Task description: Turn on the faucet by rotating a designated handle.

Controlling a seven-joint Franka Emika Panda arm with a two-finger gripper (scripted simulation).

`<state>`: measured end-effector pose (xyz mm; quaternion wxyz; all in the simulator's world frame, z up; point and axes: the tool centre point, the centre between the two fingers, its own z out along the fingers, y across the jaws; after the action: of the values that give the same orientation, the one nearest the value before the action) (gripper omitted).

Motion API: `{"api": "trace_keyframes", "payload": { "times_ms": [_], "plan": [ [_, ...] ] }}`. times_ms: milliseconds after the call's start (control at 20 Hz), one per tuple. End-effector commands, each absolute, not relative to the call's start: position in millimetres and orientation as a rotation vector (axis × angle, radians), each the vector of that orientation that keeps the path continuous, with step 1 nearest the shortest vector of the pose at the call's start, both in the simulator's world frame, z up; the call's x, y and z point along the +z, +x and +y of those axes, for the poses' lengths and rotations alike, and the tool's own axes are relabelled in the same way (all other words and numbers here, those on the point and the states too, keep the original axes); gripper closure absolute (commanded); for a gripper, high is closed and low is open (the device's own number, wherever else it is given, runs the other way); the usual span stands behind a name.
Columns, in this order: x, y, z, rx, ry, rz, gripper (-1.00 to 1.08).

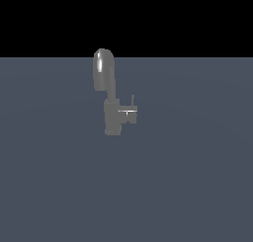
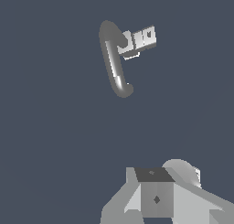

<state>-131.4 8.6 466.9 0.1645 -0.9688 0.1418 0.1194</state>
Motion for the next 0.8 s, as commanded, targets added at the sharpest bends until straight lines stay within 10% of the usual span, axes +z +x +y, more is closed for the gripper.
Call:
{"api": "trace_keyframes", "payload": {
  "times_ms": [0,750],
  "plan": [
    [459.6,-116.4,6.5,0.388,-2.710,0.455,1.08],
    [399.5,-33.2,-11.2,0.657,-2.353,0.737,1.08]
  ]
}}
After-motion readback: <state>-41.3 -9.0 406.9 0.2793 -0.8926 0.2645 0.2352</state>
